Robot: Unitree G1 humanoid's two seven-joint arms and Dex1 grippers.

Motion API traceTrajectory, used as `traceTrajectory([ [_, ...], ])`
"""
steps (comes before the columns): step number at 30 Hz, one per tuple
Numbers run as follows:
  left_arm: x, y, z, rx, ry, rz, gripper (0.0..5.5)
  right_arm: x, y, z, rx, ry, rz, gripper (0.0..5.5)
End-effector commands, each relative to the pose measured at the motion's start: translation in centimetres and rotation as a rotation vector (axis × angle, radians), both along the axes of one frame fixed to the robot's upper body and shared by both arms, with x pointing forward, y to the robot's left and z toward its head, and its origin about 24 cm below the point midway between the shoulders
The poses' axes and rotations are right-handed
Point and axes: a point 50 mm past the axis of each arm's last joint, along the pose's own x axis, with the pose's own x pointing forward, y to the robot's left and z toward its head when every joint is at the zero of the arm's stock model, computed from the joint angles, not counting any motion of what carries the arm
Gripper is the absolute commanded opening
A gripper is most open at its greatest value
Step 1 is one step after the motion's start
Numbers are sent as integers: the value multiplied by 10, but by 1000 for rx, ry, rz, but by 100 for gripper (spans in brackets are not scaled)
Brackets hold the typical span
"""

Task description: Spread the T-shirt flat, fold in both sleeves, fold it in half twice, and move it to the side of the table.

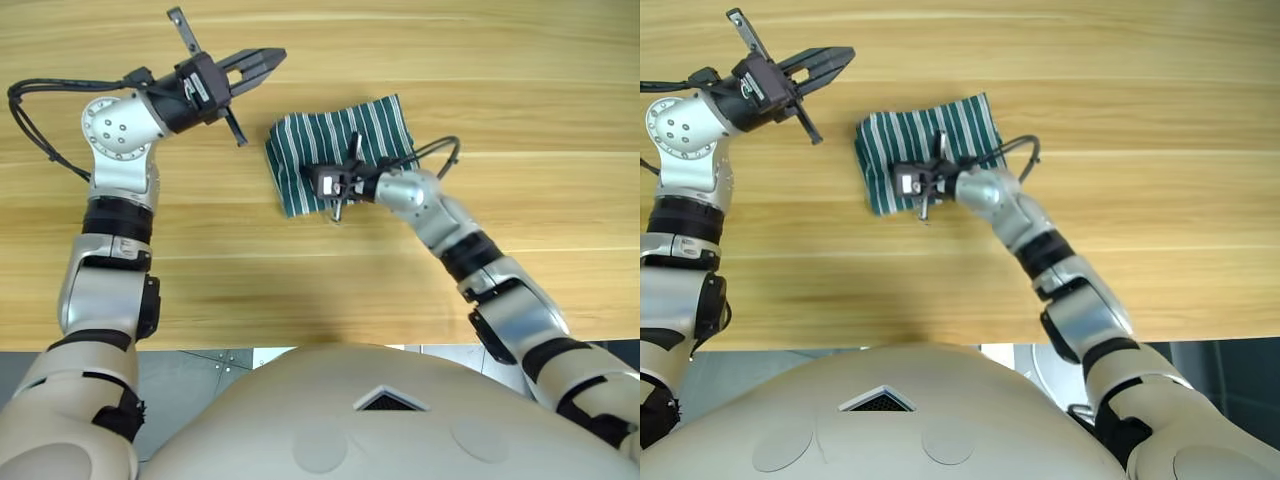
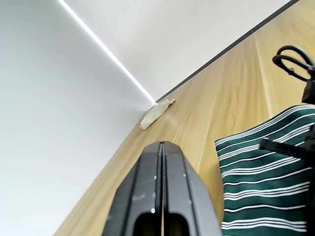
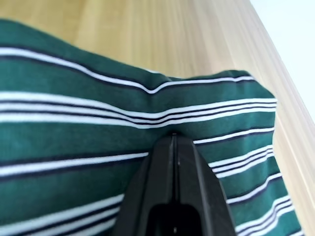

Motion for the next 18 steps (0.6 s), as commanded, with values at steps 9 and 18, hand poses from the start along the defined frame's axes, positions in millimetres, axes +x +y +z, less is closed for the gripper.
traceTrajectory([
  [9,-30,33,-44,-179,138,180,0,43,-230,-11,225,149,-1604,1],
  [18,-48,65,-87,-375,293,428,0,31,-248,-17,698,288,-1920,1],
])
